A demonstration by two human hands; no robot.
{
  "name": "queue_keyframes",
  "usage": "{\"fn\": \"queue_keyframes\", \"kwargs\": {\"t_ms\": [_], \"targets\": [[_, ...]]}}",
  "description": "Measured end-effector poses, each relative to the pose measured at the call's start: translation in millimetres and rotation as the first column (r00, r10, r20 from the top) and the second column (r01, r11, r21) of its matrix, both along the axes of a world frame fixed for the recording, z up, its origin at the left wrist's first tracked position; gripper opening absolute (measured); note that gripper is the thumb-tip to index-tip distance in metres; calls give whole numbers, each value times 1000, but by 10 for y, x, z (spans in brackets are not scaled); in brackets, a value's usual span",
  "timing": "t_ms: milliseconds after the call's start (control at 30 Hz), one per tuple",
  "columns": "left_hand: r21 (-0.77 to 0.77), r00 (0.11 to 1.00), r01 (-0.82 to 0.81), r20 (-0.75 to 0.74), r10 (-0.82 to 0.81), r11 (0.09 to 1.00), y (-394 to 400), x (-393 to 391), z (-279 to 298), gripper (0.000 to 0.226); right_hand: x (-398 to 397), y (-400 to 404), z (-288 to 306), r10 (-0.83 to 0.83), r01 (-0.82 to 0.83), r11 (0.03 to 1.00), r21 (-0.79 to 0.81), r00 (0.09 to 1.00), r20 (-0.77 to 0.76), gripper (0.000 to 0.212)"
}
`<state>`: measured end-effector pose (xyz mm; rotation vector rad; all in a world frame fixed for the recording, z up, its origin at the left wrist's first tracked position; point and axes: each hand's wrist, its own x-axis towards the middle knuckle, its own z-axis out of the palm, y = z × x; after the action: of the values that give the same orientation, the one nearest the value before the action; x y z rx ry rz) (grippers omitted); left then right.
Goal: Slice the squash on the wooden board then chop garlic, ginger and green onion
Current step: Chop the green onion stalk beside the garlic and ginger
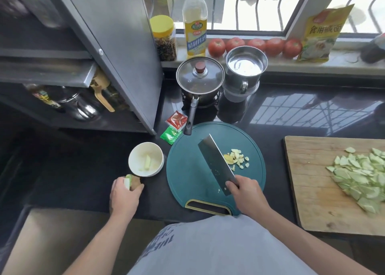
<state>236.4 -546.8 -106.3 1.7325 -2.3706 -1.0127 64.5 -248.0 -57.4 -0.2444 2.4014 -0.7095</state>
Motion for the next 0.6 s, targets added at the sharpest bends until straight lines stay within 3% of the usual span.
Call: {"fn": "queue_keyframes", "kwargs": {"t_ms": [200,267,367,500,600], "targets": [[34,984,-173,-39,174,984,-31,147,120,37,-42,16,23,-43,44,999,-29,999,26,30],[-2,985,-138,-102,137,990,-63,76,267,38,-49,30,22,-50,51,998,-34,998,27,29],[-81,990,61,-122,-70,995,-187,-195,485,39,-46,32,21,-53,54,998,-31,998,26,29],[-65,920,372,156,-358,926,-236,-693,593,31,-40,21,23,-49,49,998,-35,999,20,30],[-88,853,454,331,-404,886,-179,-858,644,27,-23,41,28,-38,39,998,-43,999,24,28]]}}
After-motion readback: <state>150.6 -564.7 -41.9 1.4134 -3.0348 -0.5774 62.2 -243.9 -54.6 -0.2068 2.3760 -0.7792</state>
